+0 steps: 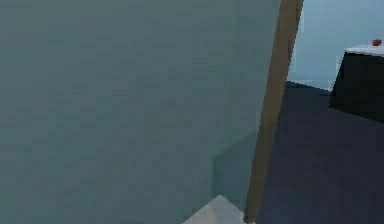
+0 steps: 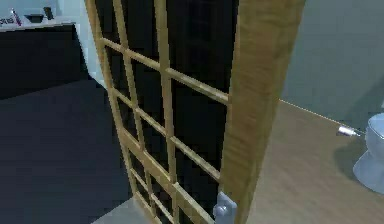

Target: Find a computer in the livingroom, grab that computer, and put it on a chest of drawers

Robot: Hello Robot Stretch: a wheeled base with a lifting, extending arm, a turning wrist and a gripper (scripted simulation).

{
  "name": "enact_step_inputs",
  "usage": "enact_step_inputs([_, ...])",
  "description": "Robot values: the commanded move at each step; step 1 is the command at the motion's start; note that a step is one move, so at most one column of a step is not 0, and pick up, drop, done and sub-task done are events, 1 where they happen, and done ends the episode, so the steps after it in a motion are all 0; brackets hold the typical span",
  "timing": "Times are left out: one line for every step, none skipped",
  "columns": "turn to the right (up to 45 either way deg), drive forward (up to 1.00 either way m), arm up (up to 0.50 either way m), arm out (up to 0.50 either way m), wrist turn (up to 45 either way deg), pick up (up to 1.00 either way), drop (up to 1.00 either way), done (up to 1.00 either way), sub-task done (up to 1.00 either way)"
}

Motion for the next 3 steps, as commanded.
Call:
enact_step_inputs([39.0, 0.0, 0.0, 0.0, 0.0, 0.0, 0.0, 0.0, 0.0])
enact_step_inputs([0.0, 1.0, 0.0, 0.0, 0.0, 0.0, 0.0, 0.0, 0.0])
enact_step_inputs([6.0, 0.0, 0.0, 0.0, 0.0, 0.0, 0.0, 0.0, 0.0])
